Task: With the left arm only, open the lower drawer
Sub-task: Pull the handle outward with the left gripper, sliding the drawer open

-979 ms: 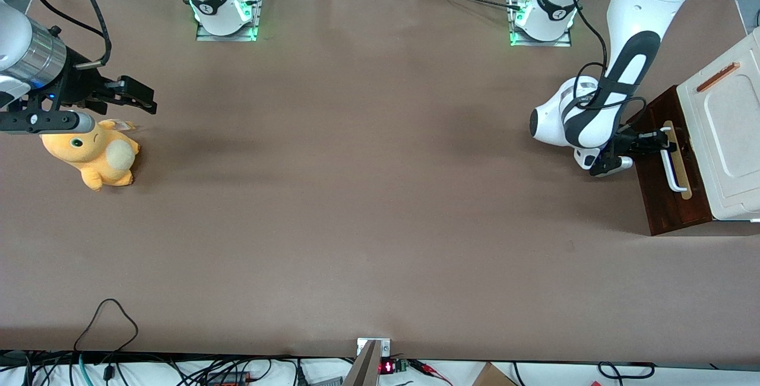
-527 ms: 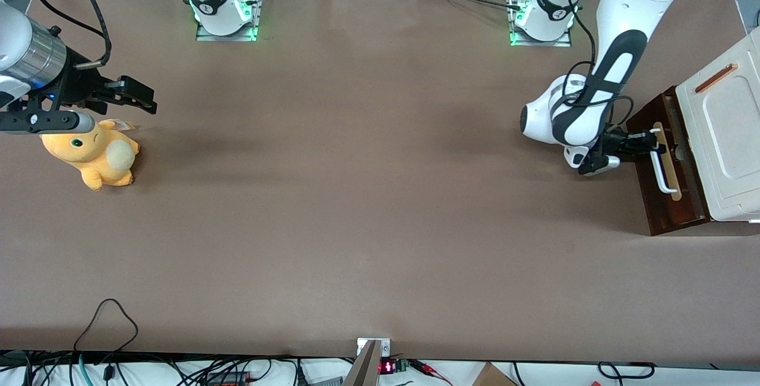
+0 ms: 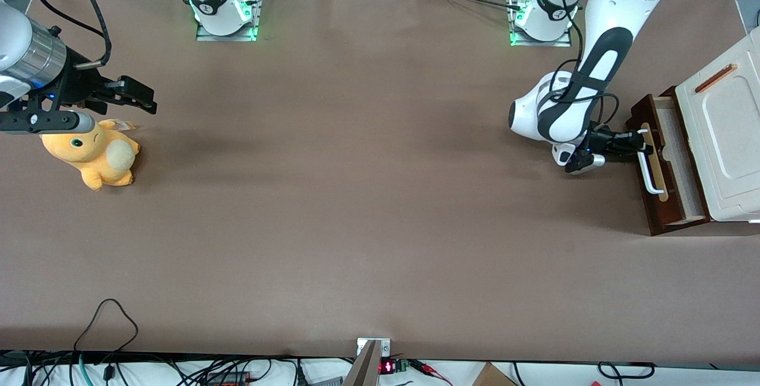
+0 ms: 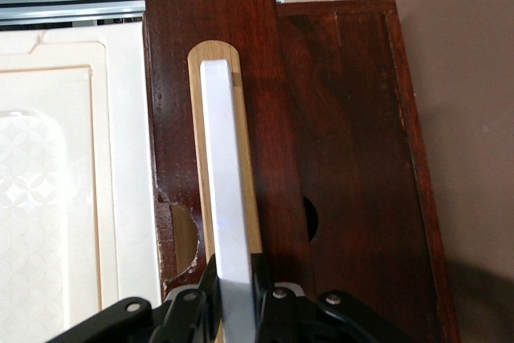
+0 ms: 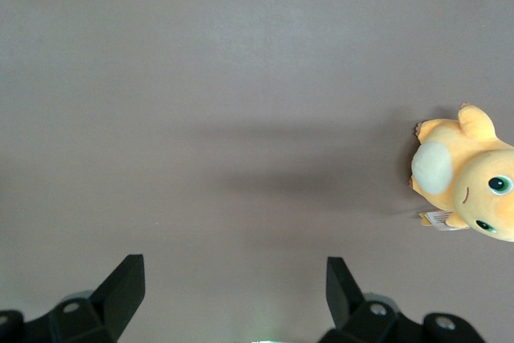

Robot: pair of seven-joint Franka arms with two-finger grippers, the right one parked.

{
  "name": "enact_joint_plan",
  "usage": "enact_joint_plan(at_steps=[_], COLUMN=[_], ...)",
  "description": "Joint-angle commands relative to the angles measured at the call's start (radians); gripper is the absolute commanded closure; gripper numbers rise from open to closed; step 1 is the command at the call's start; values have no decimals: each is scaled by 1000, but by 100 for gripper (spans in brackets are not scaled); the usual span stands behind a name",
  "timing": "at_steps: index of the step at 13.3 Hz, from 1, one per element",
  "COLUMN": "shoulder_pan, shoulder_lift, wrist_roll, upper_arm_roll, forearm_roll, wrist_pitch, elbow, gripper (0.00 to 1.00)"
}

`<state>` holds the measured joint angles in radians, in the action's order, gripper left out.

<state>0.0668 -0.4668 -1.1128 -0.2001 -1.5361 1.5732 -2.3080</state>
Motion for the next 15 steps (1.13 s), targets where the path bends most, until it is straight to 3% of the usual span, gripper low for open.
enact_joint_plan(at_steps=[1,9,10,11,12,13,15], shoulder_pan=[34,45,45,45,45,45,44], shoulder_lift=[-16,-16,-16,-16,-15,-13,-6], wrist_roll=[54,70,71,71,70,70,71], upper_arm_roll=[-38,-53,-53,-53,-53,-53,-56], forearm_roll=[2,25,28,30,37,78,183], wrist_pitch=[36,37,37,37,37,37,39], elbow=[36,38,38,38,44,61,110], gripper=[100,100,94,82,60,23,0])
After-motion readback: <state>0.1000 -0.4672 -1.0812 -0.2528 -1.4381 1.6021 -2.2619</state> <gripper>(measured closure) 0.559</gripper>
